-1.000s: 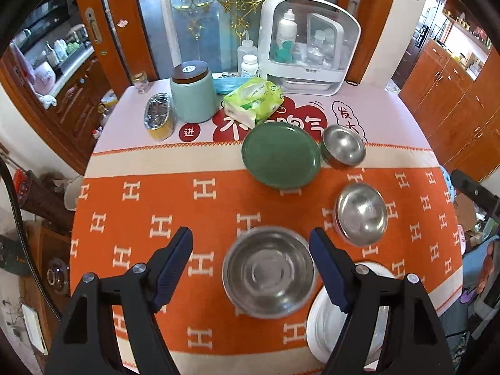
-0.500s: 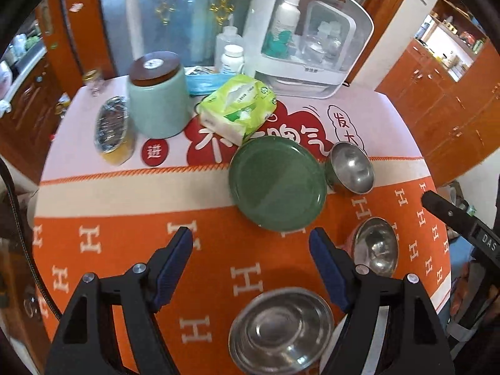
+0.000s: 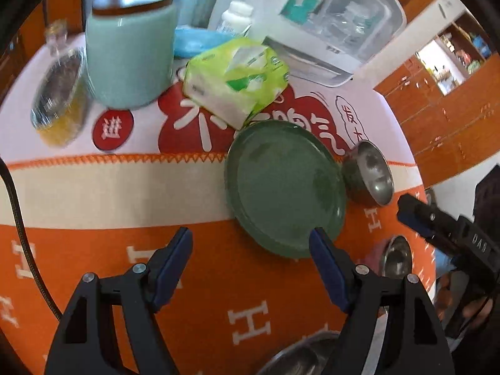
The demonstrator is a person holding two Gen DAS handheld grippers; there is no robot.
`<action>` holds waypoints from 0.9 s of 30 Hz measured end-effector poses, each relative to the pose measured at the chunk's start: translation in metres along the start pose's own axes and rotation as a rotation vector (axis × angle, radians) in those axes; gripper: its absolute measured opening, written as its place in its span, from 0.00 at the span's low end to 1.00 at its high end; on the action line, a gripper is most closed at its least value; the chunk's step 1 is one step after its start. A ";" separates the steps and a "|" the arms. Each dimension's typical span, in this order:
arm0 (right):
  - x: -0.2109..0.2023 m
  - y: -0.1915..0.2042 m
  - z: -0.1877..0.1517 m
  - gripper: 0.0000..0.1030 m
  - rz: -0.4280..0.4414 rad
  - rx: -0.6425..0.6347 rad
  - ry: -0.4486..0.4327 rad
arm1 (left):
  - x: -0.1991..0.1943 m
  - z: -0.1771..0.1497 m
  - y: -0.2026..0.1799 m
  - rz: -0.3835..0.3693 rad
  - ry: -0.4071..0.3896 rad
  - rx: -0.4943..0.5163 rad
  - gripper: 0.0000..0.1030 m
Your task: Organize plates and bowls
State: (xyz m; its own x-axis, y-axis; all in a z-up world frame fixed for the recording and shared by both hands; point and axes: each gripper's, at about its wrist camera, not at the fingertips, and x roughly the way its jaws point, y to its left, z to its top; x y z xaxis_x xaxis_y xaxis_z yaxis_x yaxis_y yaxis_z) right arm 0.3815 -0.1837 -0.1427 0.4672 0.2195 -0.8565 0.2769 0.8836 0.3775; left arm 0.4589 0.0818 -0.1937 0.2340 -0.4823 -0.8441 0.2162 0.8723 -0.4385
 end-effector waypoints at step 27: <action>0.073 -0.010 0.023 0.41 -0.026 -0.038 0.083 | 0.066 0.005 0.012 -0.060 0.014 -0.178 0.53</action>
State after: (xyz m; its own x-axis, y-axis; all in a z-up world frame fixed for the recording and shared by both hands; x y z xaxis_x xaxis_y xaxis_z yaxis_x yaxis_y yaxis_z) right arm 0.4321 -0.1855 -0.2012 0.3888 0.2281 -0.8926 0.2557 0.9041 0.3424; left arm 0.4818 0.0603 -0.2530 0.2123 -0.5340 -0.8184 0.0576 0.8429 -0.5350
